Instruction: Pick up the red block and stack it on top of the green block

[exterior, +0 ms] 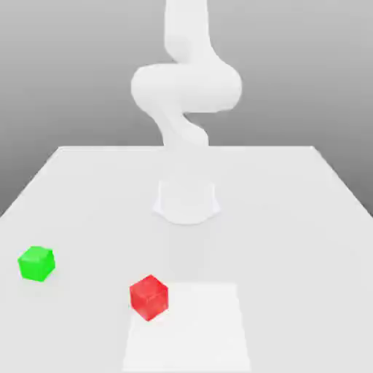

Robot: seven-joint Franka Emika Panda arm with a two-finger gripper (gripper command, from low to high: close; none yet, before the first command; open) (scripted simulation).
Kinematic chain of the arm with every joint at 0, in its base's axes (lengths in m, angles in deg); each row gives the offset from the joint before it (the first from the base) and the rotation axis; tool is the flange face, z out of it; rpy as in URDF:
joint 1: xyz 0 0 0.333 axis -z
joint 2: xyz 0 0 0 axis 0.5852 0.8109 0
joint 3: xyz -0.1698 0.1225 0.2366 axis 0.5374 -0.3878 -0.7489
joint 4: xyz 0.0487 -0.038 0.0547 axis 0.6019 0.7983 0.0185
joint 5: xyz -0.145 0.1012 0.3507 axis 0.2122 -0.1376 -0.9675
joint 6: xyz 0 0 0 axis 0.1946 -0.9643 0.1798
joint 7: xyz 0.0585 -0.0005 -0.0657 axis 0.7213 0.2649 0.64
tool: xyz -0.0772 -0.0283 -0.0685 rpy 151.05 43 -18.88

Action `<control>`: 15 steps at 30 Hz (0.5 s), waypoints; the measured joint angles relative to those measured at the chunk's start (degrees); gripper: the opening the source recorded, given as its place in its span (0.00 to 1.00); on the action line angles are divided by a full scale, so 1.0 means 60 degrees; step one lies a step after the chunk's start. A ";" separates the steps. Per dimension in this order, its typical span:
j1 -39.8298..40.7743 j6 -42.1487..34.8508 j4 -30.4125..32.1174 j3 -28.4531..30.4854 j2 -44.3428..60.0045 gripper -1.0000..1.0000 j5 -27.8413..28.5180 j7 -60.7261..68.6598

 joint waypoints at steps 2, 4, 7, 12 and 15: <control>0.0376 0.0341 0.0356 -0.0311 0.0582 0.50 0.0279 -0.0634; 0.0730 0.0663 0.0694 -0.0567 0.1150 0.50 0.0528 -0.1229; 0.1229 0.1132 0.1192 -0.0864 0.2005 0.50 0.0869 -0.2086; 0.1975 0.1919 0.2020 -0.1171 0.3423 0.50 0.1289 -0.3400; 0.2317 0.2401 0.2519 -0.1219 0.4248 0.50 0.1426 -0.4103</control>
